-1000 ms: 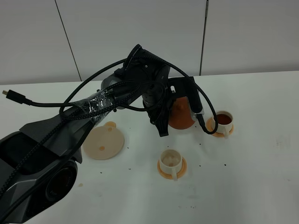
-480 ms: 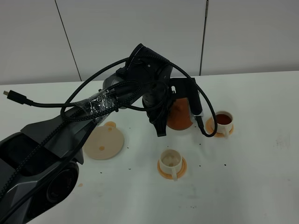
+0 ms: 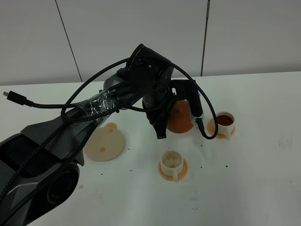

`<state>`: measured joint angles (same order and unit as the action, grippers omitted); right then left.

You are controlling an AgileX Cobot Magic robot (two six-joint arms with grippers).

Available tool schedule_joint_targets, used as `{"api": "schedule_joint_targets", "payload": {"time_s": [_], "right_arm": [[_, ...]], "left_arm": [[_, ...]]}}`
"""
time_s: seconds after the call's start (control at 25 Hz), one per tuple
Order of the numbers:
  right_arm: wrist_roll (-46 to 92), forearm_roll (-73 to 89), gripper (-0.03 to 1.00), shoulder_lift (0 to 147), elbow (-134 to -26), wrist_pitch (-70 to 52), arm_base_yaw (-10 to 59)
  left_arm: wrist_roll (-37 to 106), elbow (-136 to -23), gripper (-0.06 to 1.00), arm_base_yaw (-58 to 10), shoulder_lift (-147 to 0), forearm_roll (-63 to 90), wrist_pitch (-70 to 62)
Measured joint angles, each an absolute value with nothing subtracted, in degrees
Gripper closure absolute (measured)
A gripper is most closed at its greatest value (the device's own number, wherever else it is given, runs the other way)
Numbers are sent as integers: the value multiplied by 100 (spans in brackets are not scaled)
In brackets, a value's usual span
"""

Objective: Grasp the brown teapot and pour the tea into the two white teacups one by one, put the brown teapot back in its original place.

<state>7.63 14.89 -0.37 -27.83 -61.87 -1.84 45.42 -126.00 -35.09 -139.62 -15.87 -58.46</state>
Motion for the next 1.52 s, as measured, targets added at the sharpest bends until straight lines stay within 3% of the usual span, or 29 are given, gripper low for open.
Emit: {"api": "schedule_joint_targets", "payload": {"time_s": [0.48, 0.96, 1.52], "right_arm": [[763, 1489, 72, -37, -2783, -6187, -184], [763, 1489, 72, -37, -2783, -6187, -184], [763, 1489, 72, -37, -2783, -6187, -184]], "left_arm": [[4588, -13521, 77, -3509, -13949, -1634, -6737], [4605, -13607, 77, -3509, -13490, -1792, -6800], [4405, -10876, 77, -3399, -11865, -1807, -6800]]}}
